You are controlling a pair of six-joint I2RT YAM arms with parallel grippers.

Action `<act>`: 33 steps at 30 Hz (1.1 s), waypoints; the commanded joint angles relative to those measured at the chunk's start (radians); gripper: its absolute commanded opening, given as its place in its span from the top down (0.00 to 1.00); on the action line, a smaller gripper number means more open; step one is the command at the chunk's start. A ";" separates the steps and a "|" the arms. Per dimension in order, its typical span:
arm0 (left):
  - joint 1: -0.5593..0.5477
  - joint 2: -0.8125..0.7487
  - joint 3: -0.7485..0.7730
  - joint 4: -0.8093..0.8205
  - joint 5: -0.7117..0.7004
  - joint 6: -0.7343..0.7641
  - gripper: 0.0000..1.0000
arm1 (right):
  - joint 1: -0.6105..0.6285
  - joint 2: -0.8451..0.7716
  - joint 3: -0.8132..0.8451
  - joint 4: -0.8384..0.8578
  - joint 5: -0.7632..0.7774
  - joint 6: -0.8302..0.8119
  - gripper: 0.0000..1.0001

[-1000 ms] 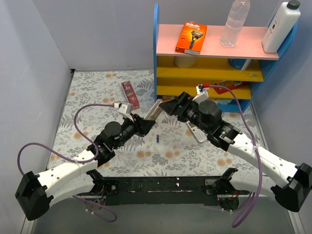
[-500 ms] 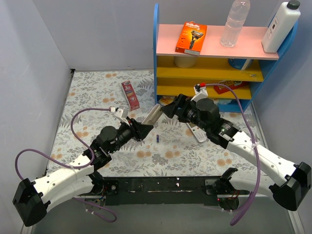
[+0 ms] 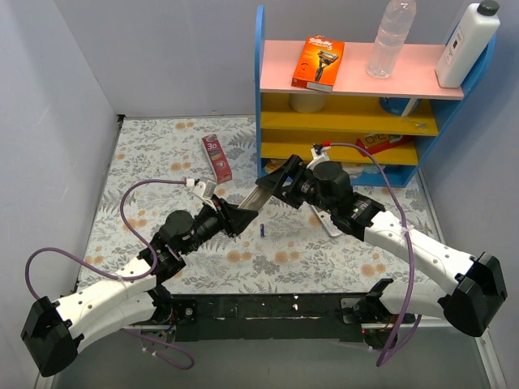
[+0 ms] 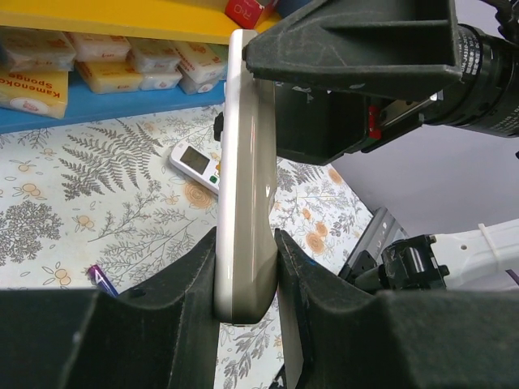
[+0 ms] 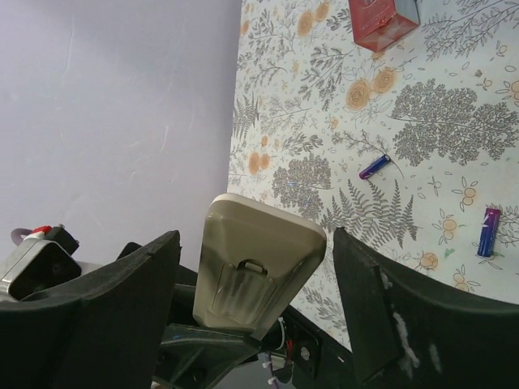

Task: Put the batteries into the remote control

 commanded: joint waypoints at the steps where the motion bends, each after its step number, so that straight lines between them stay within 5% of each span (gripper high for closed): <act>1: 0.004 -0.019 -0.002 0.028 0.027 0.025 1.00 | -0.002 0.001 0.019 0.071 -0.018 0.041 0.24; 6: 0.004 -0.013 0.000 0.018 0.041 0.038 1.00 | -0.002 -0.008 0.009 0.072 -0.005 0.040 0.51; 7: 0.004 -0.013 0.003 0.015 0.050 0.041 1.00 | -0.002 -0.011 0.007 0.071 -0.004 0.032 0.66; 9: 0.004 -0.010 0.006 0.005 0.058 0.046 1.00 | -0.001 -0.015 0.001 0.068 -0.001 0.024 0.77; 12: 0.004 -0.013 0.012 -0.015 0.076 0.043 0.85 | -0.002 -0.023 -0.010 0.080 0.001 -0.008 0.99; 13: 0.004 -0.013 0.014 -0.021 0.079 0.040 0.69 | -0.002 -0.031 -0.013 0.095 -0.002 -0.022 0.99; 17: 0.007 -0.024 0.027 -0.063 0.093 0.037 0.31 | -0.002 -0.055 -0.033 0.150 -0.013 -0.140 0.99; 23: 0.066 -0.027 0.049 -0.078 0.218 0.038 0.20 | -0.017 -0.091 -0.056 0.196 -0.062 -0.330 0.99; 33: 0.382 0.057 0.063 0.078 0.826 -0.018 0.04 | -0.102 -0.121 -0.079 0.330 -0.433 -0.646 0.99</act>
